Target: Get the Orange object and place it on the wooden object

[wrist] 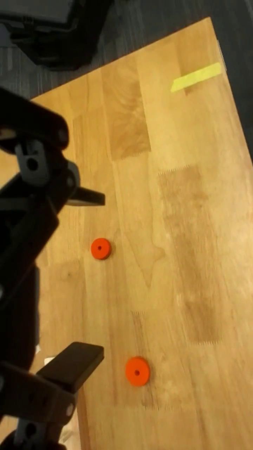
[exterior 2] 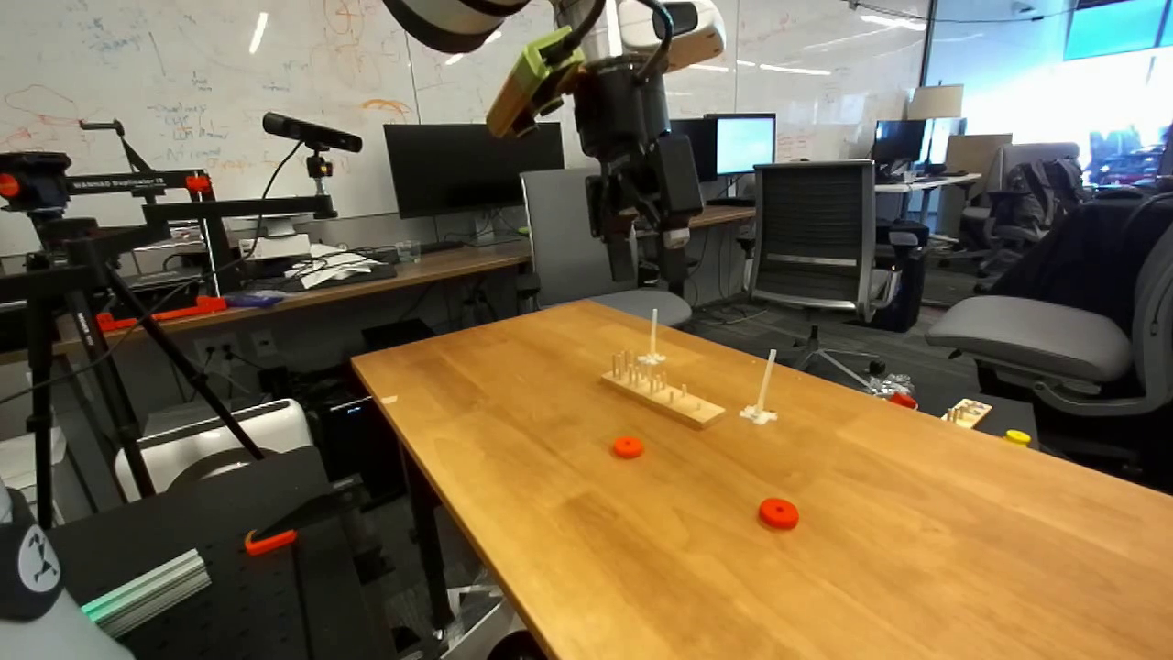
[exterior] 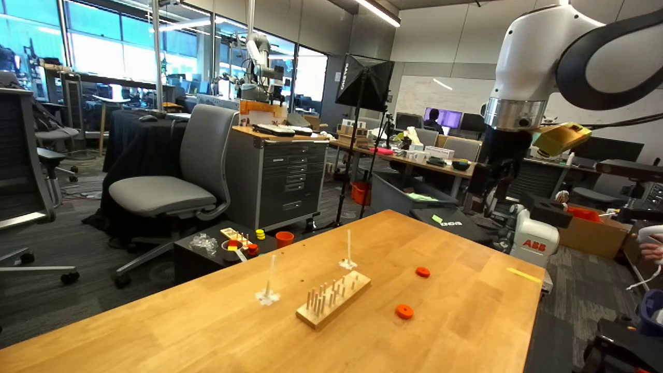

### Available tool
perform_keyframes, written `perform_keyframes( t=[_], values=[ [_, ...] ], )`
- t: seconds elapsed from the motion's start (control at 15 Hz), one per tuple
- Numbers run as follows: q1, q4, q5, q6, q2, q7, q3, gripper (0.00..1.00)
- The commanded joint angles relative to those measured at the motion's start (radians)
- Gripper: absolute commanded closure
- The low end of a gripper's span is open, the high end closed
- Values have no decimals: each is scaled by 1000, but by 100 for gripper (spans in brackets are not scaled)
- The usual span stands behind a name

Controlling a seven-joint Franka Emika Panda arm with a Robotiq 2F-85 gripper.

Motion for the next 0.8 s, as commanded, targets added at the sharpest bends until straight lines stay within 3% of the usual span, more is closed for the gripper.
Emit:
perform_keyframes(
  t=[0.0, 0.07, 0.13, 0.33, 0.73],
  values=[
    [-2, 2, -1, -5, -1, -2, 6, 0],
    [-2, 3, -3, -5, -1, -2, 7, 0],
    [-3, -3, -115, 1, -7, -42, 18, 0],
    [8, -5, -196, -15, -24, -114, 23, 0],
    [39, 3, -231, 82, 13, -340, 22, 0]
  ],
)
